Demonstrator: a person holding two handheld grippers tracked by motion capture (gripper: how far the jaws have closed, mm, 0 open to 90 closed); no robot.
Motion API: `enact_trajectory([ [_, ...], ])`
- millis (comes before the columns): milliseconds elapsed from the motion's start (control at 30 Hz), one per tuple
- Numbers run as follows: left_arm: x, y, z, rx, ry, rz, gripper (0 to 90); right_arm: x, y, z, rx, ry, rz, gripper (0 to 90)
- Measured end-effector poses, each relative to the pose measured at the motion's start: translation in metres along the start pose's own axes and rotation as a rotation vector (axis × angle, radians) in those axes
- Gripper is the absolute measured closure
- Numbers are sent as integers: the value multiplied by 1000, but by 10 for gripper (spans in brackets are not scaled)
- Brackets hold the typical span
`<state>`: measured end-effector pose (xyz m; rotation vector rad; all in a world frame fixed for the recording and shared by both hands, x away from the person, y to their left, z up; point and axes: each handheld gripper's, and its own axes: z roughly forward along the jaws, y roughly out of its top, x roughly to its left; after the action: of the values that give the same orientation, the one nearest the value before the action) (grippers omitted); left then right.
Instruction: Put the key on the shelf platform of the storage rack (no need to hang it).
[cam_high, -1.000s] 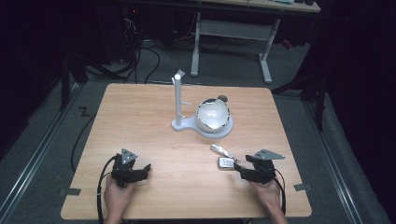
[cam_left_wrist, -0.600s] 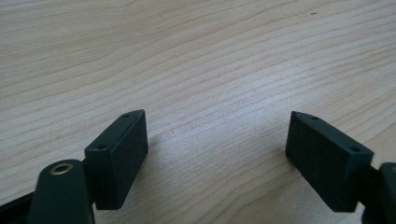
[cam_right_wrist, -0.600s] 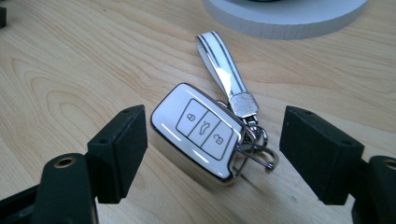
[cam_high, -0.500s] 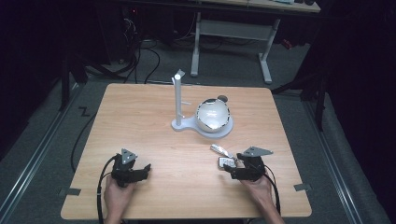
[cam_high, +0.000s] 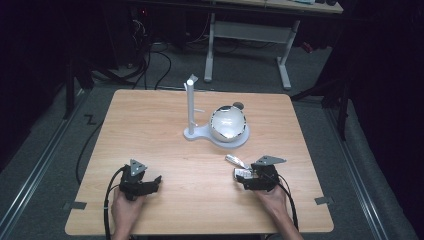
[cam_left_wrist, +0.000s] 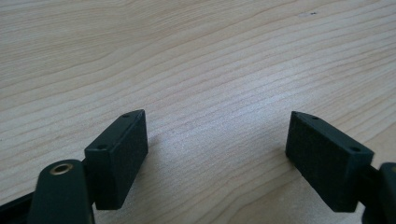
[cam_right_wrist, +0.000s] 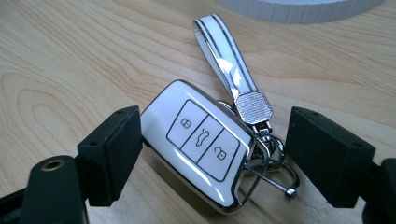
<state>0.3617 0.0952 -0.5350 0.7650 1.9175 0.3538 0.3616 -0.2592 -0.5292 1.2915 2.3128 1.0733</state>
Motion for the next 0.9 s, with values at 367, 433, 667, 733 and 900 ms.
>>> enact_trajectory([
  [367, 0, 0, 0, 0, -1, 1, 212, 6, 0, 3, -4, -48, -78, 401],
  [433, 0, 0, 0, 0, -1, 1, 212, 8, -1, 3, -5, -56, -84, 412],
  [667, 0, 0, 0, 1, -4, 4, 212, 11, -1, 2, -10, -63, -126, 540],
  [733, 0, 0, 0, 1, -4, 5, 212, 11, -1, 2, -10, -64, -129, 548],
  [900, 0, 0, 0, 1, -4, 4, 212, 12, -1, 2, -15, -59, -132, 570],
])
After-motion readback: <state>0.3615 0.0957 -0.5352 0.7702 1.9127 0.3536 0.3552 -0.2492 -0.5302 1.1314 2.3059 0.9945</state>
